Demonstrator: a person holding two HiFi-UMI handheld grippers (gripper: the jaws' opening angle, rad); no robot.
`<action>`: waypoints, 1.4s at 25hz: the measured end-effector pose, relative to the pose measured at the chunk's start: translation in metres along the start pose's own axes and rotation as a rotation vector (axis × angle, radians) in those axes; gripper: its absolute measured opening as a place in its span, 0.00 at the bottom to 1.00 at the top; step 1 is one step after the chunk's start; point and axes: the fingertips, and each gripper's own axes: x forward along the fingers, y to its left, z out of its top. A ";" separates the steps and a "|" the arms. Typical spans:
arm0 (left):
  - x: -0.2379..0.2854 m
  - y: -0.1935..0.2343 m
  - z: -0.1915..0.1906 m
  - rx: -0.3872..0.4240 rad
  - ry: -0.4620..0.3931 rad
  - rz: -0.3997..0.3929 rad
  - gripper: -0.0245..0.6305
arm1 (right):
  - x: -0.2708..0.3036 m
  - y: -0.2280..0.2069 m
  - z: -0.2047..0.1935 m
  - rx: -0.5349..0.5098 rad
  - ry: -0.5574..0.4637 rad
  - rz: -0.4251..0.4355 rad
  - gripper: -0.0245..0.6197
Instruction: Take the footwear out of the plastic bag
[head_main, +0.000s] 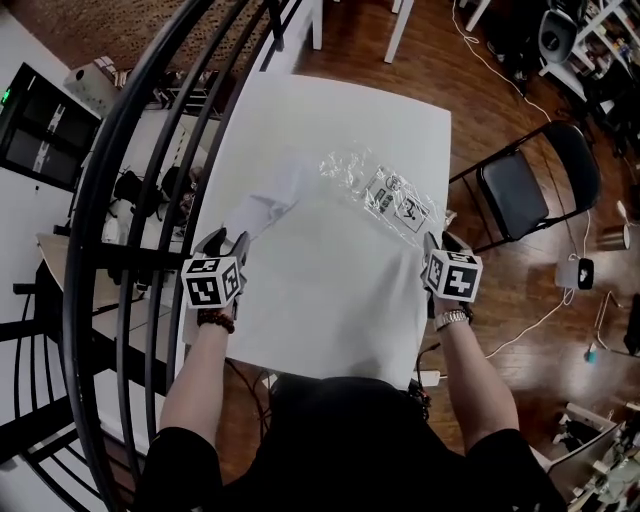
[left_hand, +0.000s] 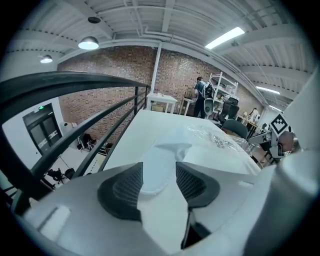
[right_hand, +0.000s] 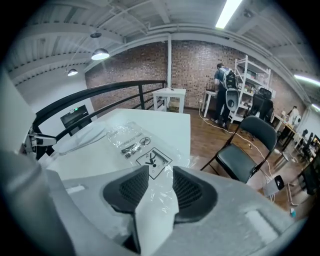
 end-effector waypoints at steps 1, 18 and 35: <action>-0.003 -0.006 0.000 0.000 -0.008 -0.003 0.37 | -0.002 0.005 0.000 -0.019 -0.007 0.012 0.25; -0.079 -0.196 0.000 0.141 -0.167 -0.183 0.07 | -0.108 0.117 0.004 -0.433 -0.269 0.353 0.03; -0.136 -0.298 -0.017 0.251 -0.227 -0.209 0.06 | -0.195 0.142 -0.020 -0.522 -0.423 0.495 0.03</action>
